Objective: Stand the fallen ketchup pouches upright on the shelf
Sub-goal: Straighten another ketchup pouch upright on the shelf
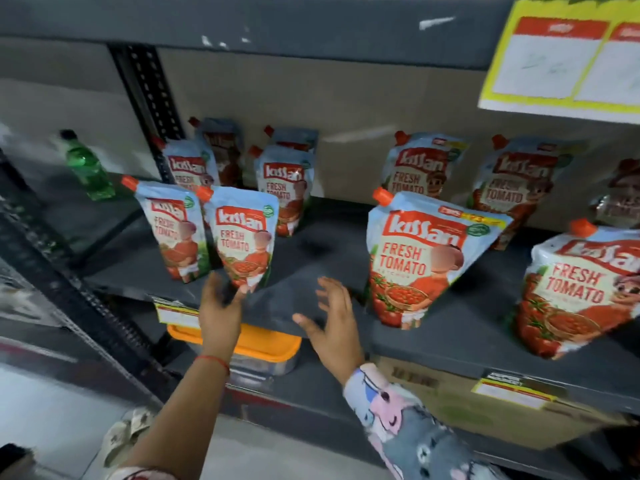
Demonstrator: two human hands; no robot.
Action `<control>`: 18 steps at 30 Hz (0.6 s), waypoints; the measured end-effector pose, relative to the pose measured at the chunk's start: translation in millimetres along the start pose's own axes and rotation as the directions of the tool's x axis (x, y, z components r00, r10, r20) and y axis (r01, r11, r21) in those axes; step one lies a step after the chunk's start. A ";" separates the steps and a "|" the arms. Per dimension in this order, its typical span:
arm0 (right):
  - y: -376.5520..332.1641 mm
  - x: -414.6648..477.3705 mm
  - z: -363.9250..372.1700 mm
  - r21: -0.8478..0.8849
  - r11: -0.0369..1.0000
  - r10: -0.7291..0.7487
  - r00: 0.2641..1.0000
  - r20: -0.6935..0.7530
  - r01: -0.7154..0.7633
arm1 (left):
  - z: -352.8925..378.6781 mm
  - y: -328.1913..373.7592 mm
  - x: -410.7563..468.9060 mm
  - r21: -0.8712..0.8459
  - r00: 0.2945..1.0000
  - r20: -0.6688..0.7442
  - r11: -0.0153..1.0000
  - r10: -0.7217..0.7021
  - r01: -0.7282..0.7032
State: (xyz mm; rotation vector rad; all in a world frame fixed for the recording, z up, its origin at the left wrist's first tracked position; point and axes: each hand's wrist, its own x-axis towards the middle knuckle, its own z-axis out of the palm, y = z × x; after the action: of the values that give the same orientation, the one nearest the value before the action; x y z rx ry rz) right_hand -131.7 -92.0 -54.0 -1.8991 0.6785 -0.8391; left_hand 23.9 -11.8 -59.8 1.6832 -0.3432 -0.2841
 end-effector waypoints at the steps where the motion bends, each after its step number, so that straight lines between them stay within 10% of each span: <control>1: -6.5 16.8 15.3 0.054 0.996 0.061 0.996 0.065 -0.065 | -7.6 0.1 12.6 0.001 0.998 0.060 1.000 -0.013 0.013; 7: -17.3 79.4 77.3 0.084 0.989 0.105 0.972 0.209 -0.125 | -23.4 3.5 53.1 -0.032 0.919 0.394 0.999 0.032 -0.021; 18: -14.5 84.9 93.1 -0.008 0.978 0.210 0.975 0.066 -0.210 | -15.1 3.6 61.0 0.132 0.913 0.394 0.976 0.107 -0.171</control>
State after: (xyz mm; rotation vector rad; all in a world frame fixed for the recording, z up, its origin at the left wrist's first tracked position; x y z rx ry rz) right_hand -5.2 -100.0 -49.8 -1.8102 0.8226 -0.6389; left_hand 85.7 -21.8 -53.5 1.7498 -0.7966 -0.4933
